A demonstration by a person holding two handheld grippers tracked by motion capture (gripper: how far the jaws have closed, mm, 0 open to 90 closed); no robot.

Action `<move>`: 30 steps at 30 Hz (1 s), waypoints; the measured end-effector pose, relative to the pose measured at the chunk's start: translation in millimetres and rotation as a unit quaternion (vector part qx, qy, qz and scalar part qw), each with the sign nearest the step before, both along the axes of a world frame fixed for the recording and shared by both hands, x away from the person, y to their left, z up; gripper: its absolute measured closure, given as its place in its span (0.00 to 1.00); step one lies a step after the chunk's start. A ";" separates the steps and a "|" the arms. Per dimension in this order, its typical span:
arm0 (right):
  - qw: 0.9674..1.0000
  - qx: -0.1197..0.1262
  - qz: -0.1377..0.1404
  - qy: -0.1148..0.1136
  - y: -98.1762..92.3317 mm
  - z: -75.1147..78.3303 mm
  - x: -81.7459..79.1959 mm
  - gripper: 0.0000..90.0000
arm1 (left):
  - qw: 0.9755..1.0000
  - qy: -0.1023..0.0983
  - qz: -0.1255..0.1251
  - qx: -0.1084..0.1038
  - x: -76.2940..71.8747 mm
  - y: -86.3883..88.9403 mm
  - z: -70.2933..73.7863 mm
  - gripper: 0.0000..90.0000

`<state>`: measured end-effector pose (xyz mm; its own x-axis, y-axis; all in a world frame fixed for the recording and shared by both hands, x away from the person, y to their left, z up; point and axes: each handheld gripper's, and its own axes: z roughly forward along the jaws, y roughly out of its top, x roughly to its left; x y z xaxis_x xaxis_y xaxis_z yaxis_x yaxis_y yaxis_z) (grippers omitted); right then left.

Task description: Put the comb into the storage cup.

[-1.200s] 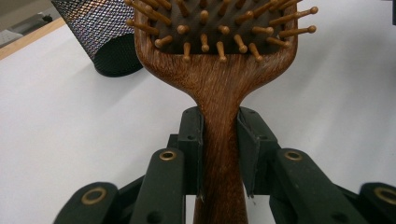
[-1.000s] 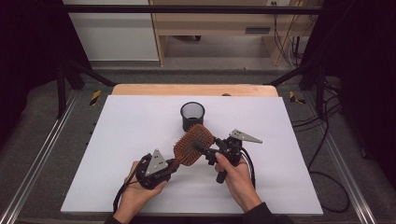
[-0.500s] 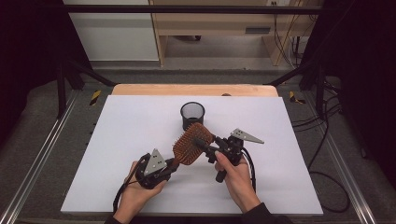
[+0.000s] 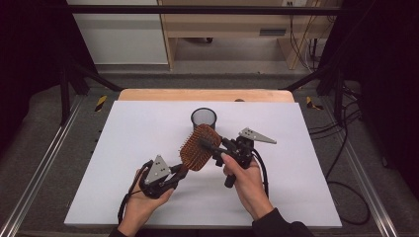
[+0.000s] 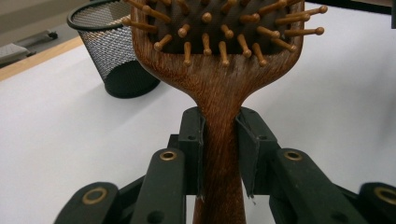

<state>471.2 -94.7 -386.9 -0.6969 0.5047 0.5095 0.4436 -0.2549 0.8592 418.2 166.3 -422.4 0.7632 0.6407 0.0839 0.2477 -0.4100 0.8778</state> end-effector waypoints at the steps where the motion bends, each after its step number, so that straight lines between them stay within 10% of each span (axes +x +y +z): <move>1: 1.000 0.000 0.000 0.000 0.0 0.0 0.0 0.43 | 1.000 0.000 0.000 0.000 0.0 0.0 0.0 0.81; 30: 1.000 -0.002 0.013 0.012 22.1 34.5 8.7 0.49 | 0.999 -0.013 0.022 -0.030 0.8 8.2 17.5 0.81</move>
<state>479.9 -72.6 -352.3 -0.6975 0.4893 0.5235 0.4699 -0.2392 0.8497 419.0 174.5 -404.8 0.7318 0.6786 0.0631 0.2420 -0.3452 0.9068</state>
